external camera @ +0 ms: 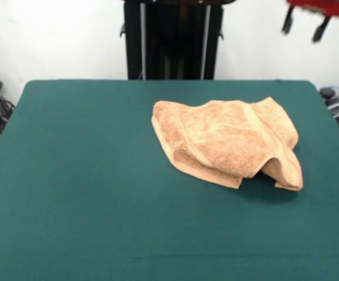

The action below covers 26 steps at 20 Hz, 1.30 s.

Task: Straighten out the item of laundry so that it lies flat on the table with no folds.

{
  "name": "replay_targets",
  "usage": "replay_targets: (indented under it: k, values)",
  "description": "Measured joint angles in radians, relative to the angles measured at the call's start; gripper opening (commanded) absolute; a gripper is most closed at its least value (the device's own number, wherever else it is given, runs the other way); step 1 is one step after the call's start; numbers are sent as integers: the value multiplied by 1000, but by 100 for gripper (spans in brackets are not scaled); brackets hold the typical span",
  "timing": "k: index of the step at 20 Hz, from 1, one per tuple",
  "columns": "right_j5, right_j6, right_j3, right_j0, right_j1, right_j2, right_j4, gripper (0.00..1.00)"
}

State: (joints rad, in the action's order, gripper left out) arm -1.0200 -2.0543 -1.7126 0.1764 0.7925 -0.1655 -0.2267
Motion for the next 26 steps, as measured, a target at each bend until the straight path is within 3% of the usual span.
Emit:
replay_targets:
  k: [5,16,23,26]
  values:
    - [2,-82,44,3,11,-13,-30,100]
    - [161,-176,228,9,-122,-81,-35,100]
    - [150,-376,400,43,-250,-197,-89,100]
    - [110,-554,490,74,-317,-273,-123,100]
